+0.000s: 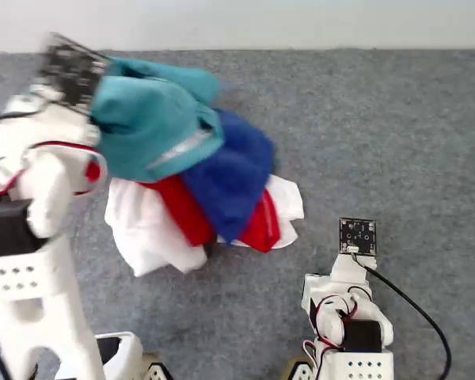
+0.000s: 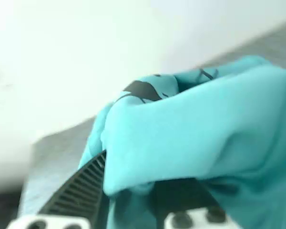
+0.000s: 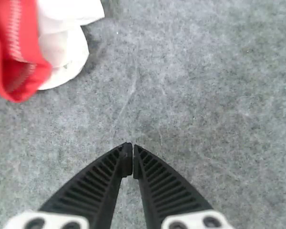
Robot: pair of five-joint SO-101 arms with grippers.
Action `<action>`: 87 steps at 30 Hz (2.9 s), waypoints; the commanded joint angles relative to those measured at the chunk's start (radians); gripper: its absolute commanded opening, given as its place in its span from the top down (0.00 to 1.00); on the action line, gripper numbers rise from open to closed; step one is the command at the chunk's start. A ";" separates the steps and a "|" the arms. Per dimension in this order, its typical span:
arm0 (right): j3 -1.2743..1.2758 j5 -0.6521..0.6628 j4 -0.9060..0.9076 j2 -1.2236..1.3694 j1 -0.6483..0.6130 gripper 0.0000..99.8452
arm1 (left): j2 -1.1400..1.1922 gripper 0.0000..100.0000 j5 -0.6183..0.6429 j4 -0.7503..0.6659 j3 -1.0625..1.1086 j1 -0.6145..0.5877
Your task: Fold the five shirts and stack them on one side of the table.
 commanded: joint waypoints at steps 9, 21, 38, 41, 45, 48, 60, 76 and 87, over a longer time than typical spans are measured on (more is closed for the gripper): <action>0.014 -0.006 0.002 -0.004 -0.001 0.99 | -0.048 0.99 0.008 -0.296 0.007 -0.499; 0.014 -0.006 0.002 -0.004 -0.001 0.99 | -0.049 0.99 0.003 -0.376 0.176 -0.657; 0.014 -0.006 0.002 -0.004 -0.001 0.99 | -0.048 0.98 0.130 -0.664 0.191 -0.891; 0.014 -0.006 0.002 -0.004 -0.001 0.99 | -0.048 0.98 0.130 -0.684 0.194 -0.908; 0.014 -0.006 0.002 -0.004 -0.001 0.99 | -0.051 0.98 0.120 -0.675 0.240 -0.888; 0.014 -0.006 0.002 -0.004 -0.001 0.99 | -0.057 0.96 -0.008 -0.674 0.323 -0.825; 0.014 -0.006 0.002 -0.004 -0.001 0.99 | -0.064 0.72 -0.138 -0.583 0.447 -0.747; 0.014 -0.006 0.002 -0.004 -0.001 0.99 | -0.204 0.72 -0.232 0.269 0.384 -0.149; 0.014 -0.006 0.002 -0.004 -0.001 0.99 | -0.201 0.81 -0.233 0.058 0.814 0.195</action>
